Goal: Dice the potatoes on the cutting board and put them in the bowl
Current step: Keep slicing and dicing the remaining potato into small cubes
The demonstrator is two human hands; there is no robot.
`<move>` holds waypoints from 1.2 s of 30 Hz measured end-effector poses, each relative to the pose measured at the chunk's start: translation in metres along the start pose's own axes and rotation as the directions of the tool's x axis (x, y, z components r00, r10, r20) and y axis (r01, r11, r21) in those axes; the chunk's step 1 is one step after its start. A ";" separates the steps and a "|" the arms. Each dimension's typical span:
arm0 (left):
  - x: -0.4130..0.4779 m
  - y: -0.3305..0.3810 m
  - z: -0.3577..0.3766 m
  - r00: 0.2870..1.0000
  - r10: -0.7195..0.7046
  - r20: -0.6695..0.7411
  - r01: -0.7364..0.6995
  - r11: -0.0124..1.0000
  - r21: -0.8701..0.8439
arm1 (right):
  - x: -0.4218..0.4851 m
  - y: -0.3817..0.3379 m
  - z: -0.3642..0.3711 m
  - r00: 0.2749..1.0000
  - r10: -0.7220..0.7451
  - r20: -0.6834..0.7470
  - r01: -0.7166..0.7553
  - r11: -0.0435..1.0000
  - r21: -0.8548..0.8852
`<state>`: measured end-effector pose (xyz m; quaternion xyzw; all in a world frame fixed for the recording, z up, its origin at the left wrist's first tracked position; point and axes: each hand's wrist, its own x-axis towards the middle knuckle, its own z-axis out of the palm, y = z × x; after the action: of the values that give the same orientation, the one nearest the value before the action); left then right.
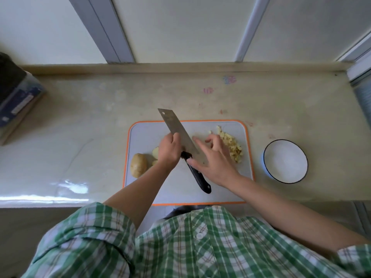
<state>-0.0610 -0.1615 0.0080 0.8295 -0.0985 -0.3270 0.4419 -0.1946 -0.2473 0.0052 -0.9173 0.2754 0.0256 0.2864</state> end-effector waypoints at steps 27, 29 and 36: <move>0.034 -0.036 -0.043 0.975 0.183 0.125 -0.219 0.878 0.425 | 0.014 0.028 0.005 0.957 0.289 0.015 -0.247 0.791 0.559; 0.033 -0.027 -0.028 0.967 0.163 0.196 -0.225 0.907 0.356 | 0.012 0.032 0.003 0.952 0.306 0.018 -0.260 0.775 0.576; 0.027 -0.037 -0.011 0.891 0.274 0.362 -0.446 0.674 0.589 | 0.008 0.043 0.004 0.957 0.289 0.016 -0.252 0.804 0.538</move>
<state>-0.0378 -0.1447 -0.0298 0.8477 -0.4233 -0.2758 0.1616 -0.2099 -0.2783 -0.0216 -0.7526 0.4087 -0.0419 0.5145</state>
